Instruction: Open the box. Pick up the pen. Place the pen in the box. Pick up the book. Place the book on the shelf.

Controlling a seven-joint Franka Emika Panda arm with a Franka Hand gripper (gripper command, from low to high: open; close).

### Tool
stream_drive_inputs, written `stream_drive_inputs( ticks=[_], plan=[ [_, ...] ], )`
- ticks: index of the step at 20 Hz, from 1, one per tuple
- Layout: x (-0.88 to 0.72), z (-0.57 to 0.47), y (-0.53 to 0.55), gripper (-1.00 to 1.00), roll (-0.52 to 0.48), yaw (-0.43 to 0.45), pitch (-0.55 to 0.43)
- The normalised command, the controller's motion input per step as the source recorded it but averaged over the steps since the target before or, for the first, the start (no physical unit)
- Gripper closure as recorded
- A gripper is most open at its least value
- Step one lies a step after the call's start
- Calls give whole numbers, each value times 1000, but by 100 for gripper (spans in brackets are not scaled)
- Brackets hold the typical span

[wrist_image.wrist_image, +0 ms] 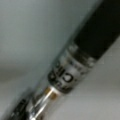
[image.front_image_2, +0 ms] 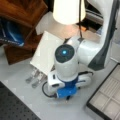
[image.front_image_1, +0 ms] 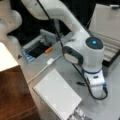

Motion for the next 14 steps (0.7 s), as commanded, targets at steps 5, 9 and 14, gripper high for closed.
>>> stream_drive_inputs(
  ticks=[5,9,14],
  plan=[
    [-90,-111,14,100,-48,-19,-150],
    [-86,-126,8,100,-70,-18,-152],
    [-88,-108,8,100,-96,-22,-167]
  ],
)
